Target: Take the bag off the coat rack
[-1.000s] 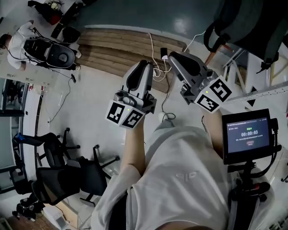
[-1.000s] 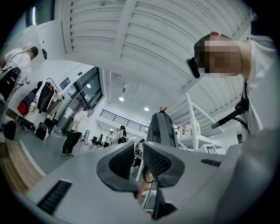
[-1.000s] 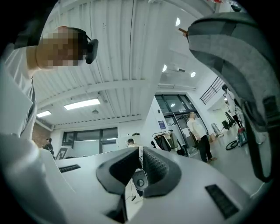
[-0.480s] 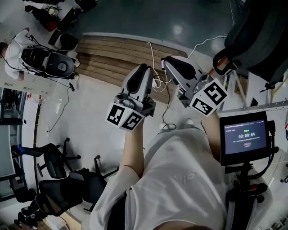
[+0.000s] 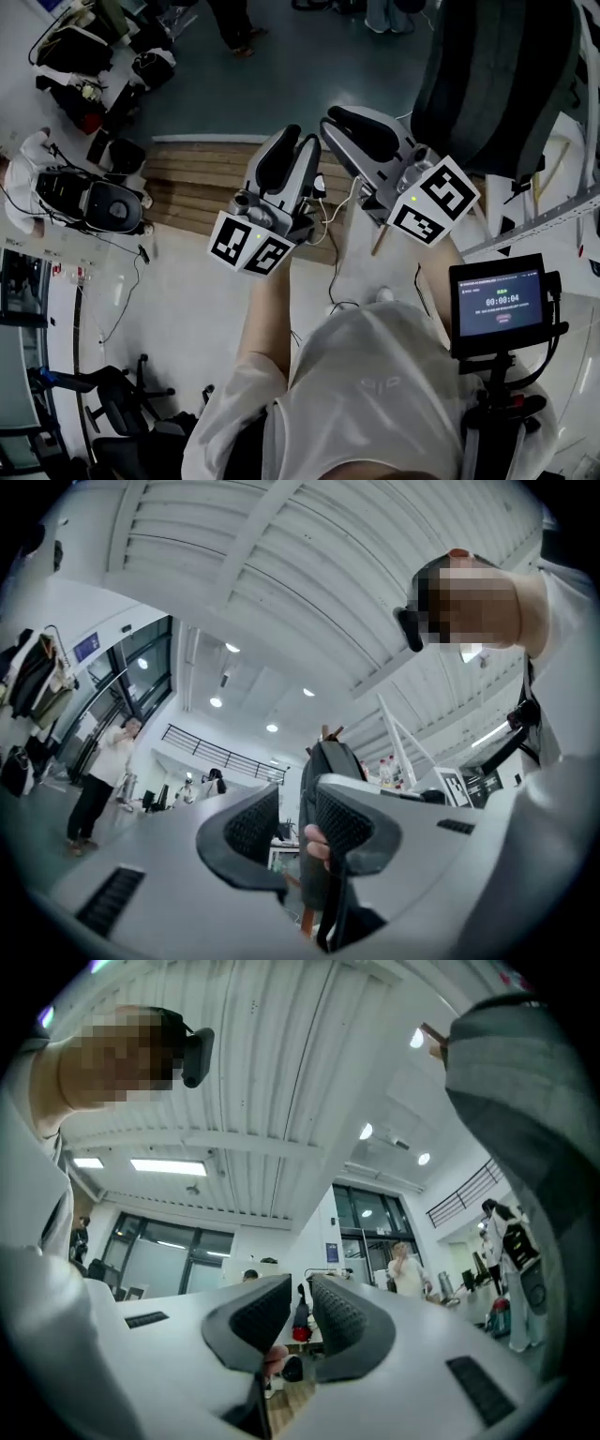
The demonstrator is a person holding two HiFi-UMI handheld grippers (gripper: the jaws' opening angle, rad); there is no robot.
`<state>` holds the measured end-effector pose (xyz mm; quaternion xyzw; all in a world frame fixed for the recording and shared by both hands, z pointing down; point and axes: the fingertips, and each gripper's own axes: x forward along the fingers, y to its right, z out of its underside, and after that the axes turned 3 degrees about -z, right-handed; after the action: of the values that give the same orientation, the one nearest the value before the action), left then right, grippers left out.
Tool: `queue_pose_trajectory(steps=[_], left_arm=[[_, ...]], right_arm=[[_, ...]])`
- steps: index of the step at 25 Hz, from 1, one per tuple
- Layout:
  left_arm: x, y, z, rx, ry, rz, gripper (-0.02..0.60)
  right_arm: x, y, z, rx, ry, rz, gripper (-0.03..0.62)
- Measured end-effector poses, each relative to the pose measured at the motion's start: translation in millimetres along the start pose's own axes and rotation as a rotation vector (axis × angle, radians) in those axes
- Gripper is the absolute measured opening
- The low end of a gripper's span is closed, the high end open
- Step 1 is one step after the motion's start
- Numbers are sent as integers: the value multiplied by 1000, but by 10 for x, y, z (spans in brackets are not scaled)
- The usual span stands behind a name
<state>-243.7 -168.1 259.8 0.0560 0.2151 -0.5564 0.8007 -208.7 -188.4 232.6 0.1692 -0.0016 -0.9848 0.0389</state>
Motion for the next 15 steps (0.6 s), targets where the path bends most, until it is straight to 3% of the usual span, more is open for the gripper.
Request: queue_pose_trajectory(steps=[4, 9, 15], left_arm=[[665, 304, -293, 66, 30, 136, 120], [1439, 888, -415, 144, 59, 295, 127], [2264, 1395, -591, 265, 75, 413, 154]], right_arm=[[-234, 339, -679, -160, 28, 108, 51], [-981, 761, -1409, -312, 51, 287, 52], [-1714, 1255, -2144, -474, 59, 483, 71]])
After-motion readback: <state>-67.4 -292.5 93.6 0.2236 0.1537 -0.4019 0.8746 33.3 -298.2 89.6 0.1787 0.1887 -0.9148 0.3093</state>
